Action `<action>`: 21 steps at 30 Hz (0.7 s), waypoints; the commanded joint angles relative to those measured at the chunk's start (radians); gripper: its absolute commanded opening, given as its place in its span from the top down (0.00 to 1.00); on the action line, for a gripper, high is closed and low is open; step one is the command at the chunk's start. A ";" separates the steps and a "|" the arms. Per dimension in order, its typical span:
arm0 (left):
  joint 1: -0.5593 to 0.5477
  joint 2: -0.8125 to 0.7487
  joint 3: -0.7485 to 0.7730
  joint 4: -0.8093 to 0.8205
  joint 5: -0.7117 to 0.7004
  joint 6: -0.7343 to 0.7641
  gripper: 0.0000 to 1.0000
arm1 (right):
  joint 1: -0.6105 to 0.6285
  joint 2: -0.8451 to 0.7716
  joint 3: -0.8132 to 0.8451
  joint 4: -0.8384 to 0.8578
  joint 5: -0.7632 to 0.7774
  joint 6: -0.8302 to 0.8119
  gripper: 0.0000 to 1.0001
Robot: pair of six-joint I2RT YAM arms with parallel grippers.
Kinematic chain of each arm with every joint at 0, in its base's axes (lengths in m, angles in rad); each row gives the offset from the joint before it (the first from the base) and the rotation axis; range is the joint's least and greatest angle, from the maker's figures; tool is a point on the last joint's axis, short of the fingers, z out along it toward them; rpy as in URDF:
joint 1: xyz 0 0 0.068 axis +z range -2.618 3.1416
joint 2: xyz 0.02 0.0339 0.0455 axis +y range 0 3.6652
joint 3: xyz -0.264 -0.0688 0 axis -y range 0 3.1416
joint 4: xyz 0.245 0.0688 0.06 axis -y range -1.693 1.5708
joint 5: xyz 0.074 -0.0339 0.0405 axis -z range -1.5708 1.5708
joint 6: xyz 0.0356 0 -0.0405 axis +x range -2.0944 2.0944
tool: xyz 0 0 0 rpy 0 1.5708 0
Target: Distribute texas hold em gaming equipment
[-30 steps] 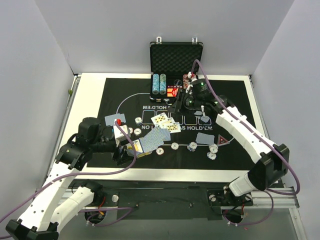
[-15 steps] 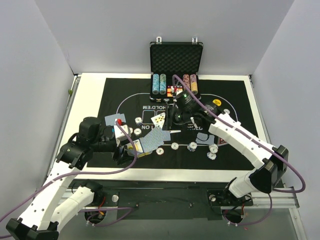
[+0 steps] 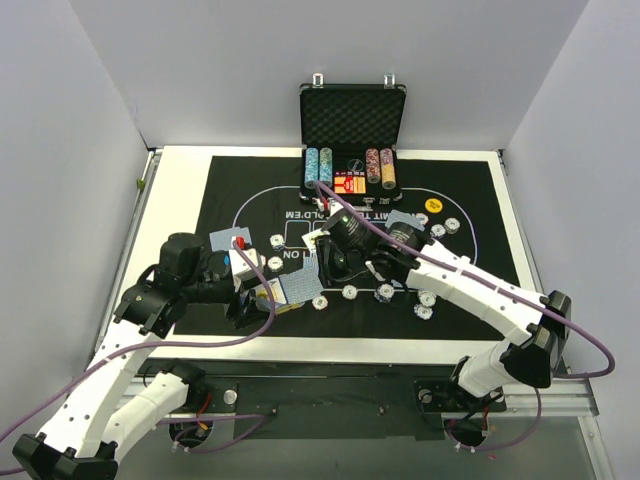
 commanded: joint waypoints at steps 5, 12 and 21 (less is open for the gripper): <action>0.003 0.000 0.029 0.063 0.023 0.011 1.00 | 0.041 -0.022 0.057 -0.040 0.066 -0.007 0.73; 0.003 -0.006 0.017 0.069 0.021 0.013 1.00 | 0.076 0.017 0.077 -0.025 0.058 0.015 0.74; 0.003 -0.001 -0.023 0.085 0.002 0.037 1.00 | 0.113 0.046 0.073 0.011 0.063 0.031 0.76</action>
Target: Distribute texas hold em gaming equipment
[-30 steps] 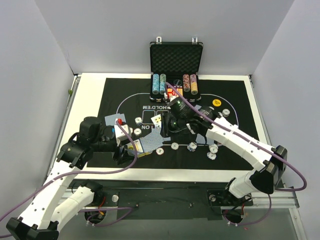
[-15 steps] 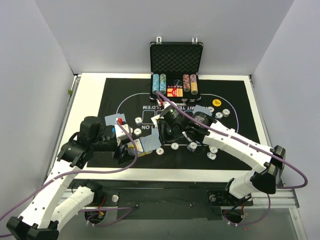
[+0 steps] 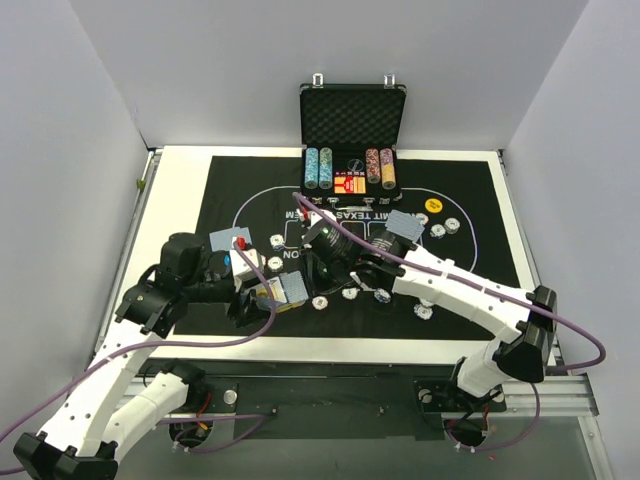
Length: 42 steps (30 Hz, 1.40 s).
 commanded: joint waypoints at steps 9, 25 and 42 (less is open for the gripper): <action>0.033 -0.070 -0.257 0.182 -0.119 0.134 1.00 | -0.168 -0.186 -0.141 -0.081 0.083 -0.033 0.76; 0.131 0.048 -0.415 0.342 -0.159 0.306 1.00 | -0.367 -0.255 -0.198 -0.101 -0.050 -0.088 0.77; 0.145 0.019 -0.475 0.300 -0.194 0.323 0.12 | -0.459 -0.310 -0.190 -0.127 -0.104 -0.099 0.78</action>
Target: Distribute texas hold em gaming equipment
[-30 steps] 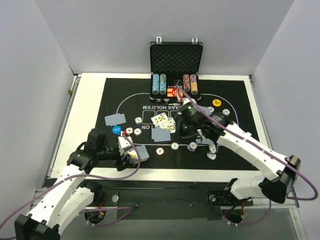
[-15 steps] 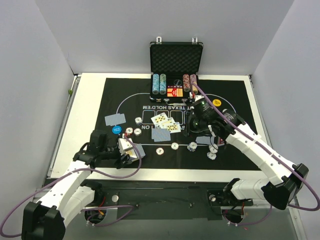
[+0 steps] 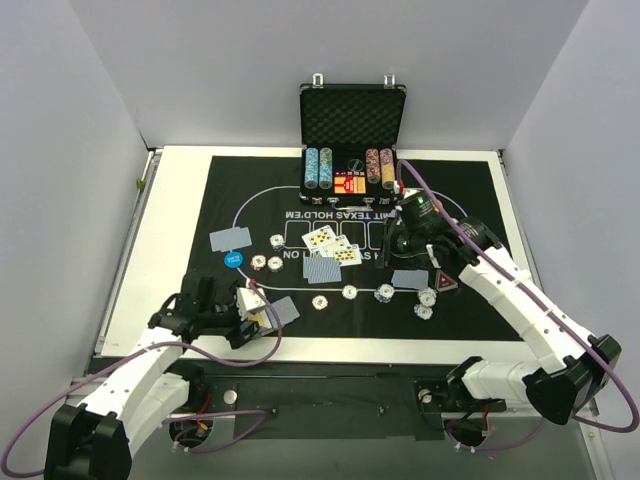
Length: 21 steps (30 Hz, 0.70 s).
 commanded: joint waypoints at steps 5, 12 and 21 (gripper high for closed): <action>0.019 -0.075 0.173 0.020 0.006 -0.176 0.11 | -0.006 -0.031 0.031 -0.038 -0.013 -0.020 0.70; 0.021 0.043 0.454 -0.055 -0.052 -0.446 0.11 | -0.006 -0.035 0.062 -0.041 0.059 -0.040 0.18; 0.021 0.270 0.852 -0.477 -0.176 -0.650 0.10 | -0.006 -0.077 0.028 -0.055 0.204 0.016 0.04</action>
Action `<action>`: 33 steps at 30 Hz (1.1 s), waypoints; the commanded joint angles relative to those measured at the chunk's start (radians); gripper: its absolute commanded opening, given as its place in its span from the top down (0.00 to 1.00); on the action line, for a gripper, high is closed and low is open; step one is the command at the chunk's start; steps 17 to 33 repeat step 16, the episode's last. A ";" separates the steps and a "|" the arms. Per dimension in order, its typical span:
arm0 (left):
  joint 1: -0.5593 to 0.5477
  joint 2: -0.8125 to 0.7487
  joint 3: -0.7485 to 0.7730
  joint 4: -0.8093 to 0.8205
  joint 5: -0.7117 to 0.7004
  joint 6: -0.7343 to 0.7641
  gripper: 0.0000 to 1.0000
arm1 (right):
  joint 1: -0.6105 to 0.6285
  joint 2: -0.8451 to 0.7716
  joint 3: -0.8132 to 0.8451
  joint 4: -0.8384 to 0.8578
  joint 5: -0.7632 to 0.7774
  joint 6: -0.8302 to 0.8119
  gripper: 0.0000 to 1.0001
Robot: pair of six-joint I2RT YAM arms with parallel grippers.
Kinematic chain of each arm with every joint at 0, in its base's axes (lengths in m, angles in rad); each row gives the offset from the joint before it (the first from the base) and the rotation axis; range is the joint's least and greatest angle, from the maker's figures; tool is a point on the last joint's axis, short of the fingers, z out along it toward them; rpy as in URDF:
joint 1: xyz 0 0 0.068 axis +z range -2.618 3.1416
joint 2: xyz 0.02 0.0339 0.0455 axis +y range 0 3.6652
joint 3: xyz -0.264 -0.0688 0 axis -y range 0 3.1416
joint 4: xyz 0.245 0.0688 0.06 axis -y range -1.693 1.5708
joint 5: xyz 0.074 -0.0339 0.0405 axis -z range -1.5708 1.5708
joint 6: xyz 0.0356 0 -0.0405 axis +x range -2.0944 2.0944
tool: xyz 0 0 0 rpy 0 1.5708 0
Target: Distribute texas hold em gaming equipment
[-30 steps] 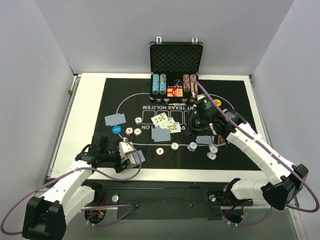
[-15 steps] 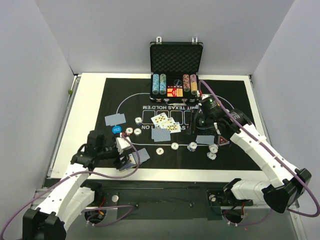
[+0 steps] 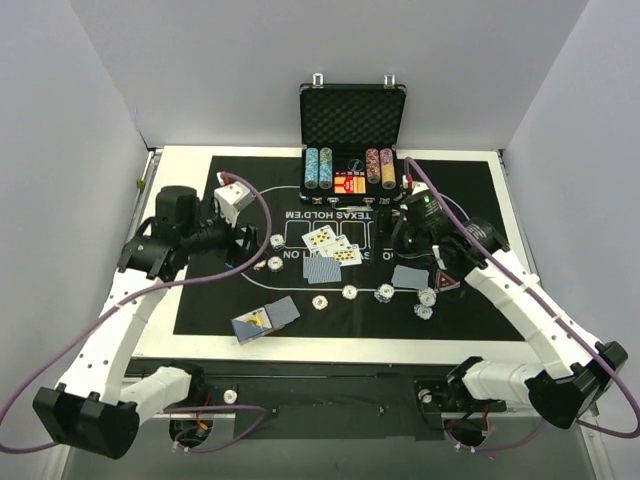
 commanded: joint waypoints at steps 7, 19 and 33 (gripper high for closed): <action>0.011 0.078 0.094 -0.253 -0.335 -0.145 0.10 | -0.007 -0.151 -0.075 -0.040 0.161 0.048 0.02; 0.121 -0.005 -0.030 -0.119 -0.307 -0.123 0.05 | -0.008 -0.229 -0.144 -0.049 0.210 0.077 0.00; 0.121 -0.005 -0.030 -0.119 -0.307 -0.123 0.05 | -0.008 -0.229 -0.144 -0.049 0.210 0.077 0.00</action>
